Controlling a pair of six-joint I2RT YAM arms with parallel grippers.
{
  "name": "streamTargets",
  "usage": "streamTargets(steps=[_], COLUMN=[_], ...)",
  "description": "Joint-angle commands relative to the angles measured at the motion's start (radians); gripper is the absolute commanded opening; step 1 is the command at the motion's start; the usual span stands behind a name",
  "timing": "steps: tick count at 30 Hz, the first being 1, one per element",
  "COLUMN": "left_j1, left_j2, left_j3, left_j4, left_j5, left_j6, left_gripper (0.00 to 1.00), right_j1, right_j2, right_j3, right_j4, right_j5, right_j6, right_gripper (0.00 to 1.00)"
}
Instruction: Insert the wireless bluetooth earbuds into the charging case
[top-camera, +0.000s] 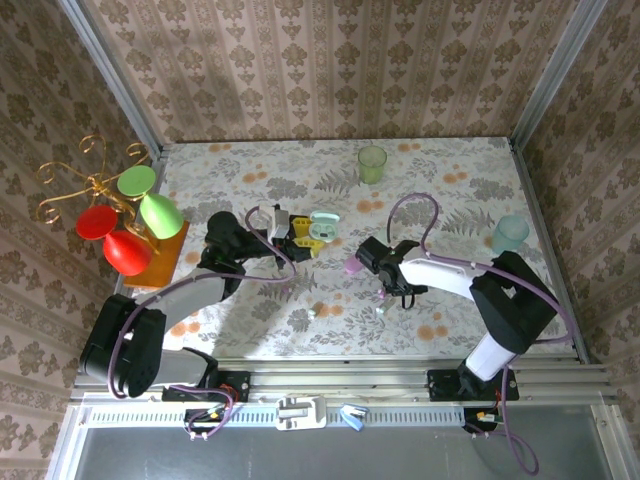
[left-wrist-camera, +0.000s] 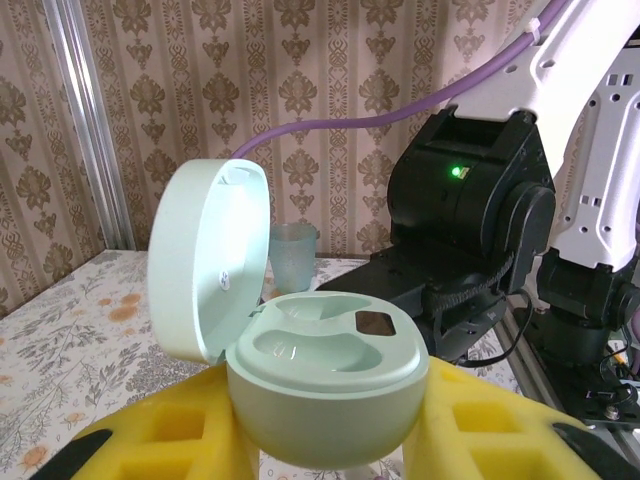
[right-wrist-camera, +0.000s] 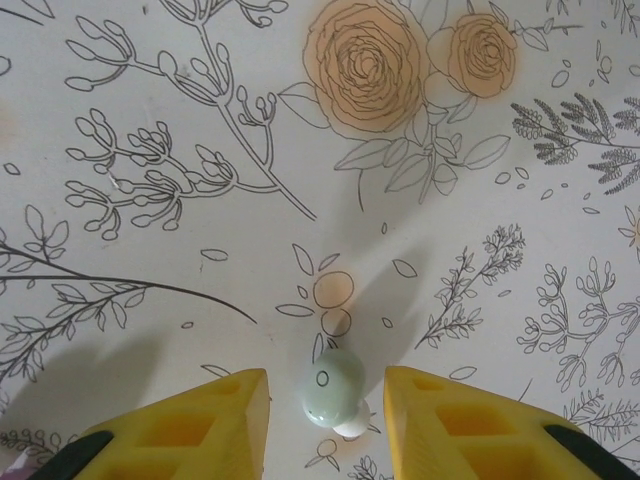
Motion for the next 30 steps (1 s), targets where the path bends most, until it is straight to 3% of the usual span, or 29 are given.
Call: streamTargets(steps=[1,30], left_j1=[0.008,0.009], left_j2=[-0.018,-0.013], left_j3=[-0.013,-0.007], left_j4=[0.015,0.023], left_j5=[-0.001,0.004], left_j6=[0.018,0.012], left_gripper=[0.31,0.31], right_j1=[0.020,0.038], right_j2=[0.038,0.108], right_j3=[0.038,0.033], right_j4=[-0.055,-0.084], right_j5=[0.080,0.079], right_j6=[0.020,0.032], right_gripper=[0.35,0.24])
